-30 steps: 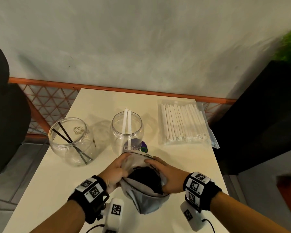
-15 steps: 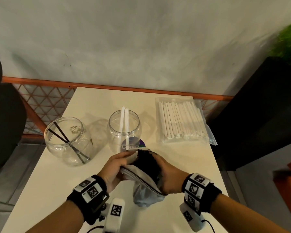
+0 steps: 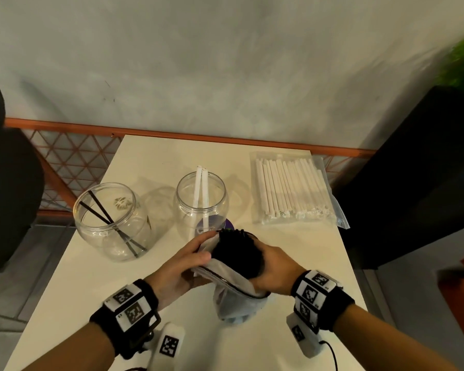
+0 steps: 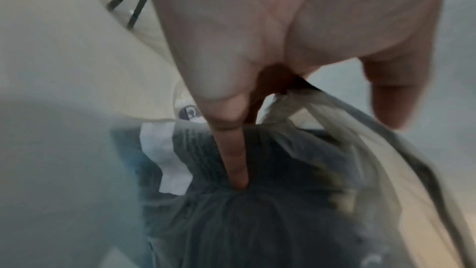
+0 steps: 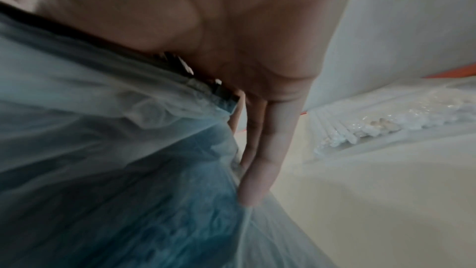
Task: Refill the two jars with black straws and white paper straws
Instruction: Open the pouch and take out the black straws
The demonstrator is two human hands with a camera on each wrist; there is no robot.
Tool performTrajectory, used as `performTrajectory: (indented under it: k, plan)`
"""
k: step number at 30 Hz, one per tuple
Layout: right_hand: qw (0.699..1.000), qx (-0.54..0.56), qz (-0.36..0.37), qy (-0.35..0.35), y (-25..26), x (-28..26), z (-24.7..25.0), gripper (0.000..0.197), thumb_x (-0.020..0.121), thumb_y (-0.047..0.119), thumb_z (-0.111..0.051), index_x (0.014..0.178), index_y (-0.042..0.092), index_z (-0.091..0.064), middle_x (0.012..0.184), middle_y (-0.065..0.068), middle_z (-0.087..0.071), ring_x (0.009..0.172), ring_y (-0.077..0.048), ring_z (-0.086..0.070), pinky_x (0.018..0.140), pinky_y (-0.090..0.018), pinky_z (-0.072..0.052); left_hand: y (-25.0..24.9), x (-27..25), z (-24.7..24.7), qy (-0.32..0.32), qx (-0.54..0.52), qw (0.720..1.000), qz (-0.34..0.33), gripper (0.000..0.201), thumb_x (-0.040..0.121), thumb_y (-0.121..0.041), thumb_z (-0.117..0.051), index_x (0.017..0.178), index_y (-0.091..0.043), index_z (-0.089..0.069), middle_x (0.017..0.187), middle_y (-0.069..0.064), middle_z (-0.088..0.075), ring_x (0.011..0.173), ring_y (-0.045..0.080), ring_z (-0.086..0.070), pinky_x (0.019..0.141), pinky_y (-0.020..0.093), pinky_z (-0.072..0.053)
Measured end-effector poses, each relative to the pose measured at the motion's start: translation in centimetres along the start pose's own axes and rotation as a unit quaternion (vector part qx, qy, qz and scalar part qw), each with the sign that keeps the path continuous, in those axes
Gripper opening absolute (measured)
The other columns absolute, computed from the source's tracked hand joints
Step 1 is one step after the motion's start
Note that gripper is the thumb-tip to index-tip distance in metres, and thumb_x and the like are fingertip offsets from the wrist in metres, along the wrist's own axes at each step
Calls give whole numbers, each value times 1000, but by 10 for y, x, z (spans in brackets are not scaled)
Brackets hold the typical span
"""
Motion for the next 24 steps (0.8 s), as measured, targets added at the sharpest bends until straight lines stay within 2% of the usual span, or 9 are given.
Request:
performTrajectory:
  k: [3,5,9,12,15,17,21,22,24]
  plan:
    - [999,31,-35,21,-4,4,6,79,77,29,-80,144,37,-38,115,14,-59,108,-5,-55,93,-16,-42,8,-7,2,50,8,999,3,102,62,0,-82,140,-44,-33,144,-3,-46,131,26,-47,99,38,-49]
    - [998,38,-49,22,-7,5,11,75,80,29,-78,145,34,-39,118,11,-61,109,-7,-56,91,-15,-41,11,-10,1,66,80,995,1,120,56,12,-82,140,-52,-24,145,-8,-44,131,19,-48,99,36,-48]
    - [996,40,-65,52,-11,7,8,88,78,22,-76,147,41,-24,130,3,-58,121,-17,-55,100,-22,-45,1,-4,-15,60,280,954,-83,134,54,2,-89,141,-54,-4,141,-30,-38,126,2,-48,96,23,-49]
    - [994,37,-28,97,3,4,1,97,82,-4,-70,146,28,-4,120,7,-46,96,8,-52,74,5,-35,-1,3,-26,47,273,952,-133,136,49,-5,-93,145,-47,-6,141,-24,-41,127,11,-49,93,41,-52]
    - [992,30,6,124,12,1,-5,95,87,-12,-60,149,13,8,131,3,-36,79,28,-44,69,8,-31,-3,7,-24,20,287,944,-163,118,49,-17,-89,136,-59,-23,136,-20,-48,122,16,-53,91,53,-50]
    - [993,6,9,117,5,3,-7,106,84,-9,-64,152,11,16,131,4,-41,84,18,-47,72,7,-32,-5,12,-16,-7,284,943,-173,95,55,-17,-87,123,-63,-39,122,-18,-61,111,21,-61,79,49,-54]
    - [993,-45,35,107,-6,8,-10,121,79,-9,-64,145,28,30,81,3,-53,64,-6,-49,55,-10,-41,-7,22,4,-111,280,939,-168,112,64,14,-72,130,-61,-21,111,-27,-62,103,5,-63,86,40,-55]
    - [994,-42,44,95,-4,10,-9,122,77,-4,-65,144,35,29,84,-4,-59,69,-12,-55,59,-13,-45,-7,23,7,-130,284,937,-158,111,65,15,-71,131,-58,-20,106,-29,-62,98,1,-63,83,38,-57]
    - [997,-19,44,56,-3,15,-9,124,72,11,-69,148,42,24,117,-16,-62,100,-29,-64,83,-34,-56,-6,25,10,-155,286,932,-158,102,69,9,-71,135,-50,-21,99,-32,-64,91,-2,-65,66,24,-58]
Point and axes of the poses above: each hand's wrist, its own x-axis towards the middle knuckle, its own z-axis out of the back of the hand, y = z × x, the point moved 10 cm from there along x, towards the middle knuckle
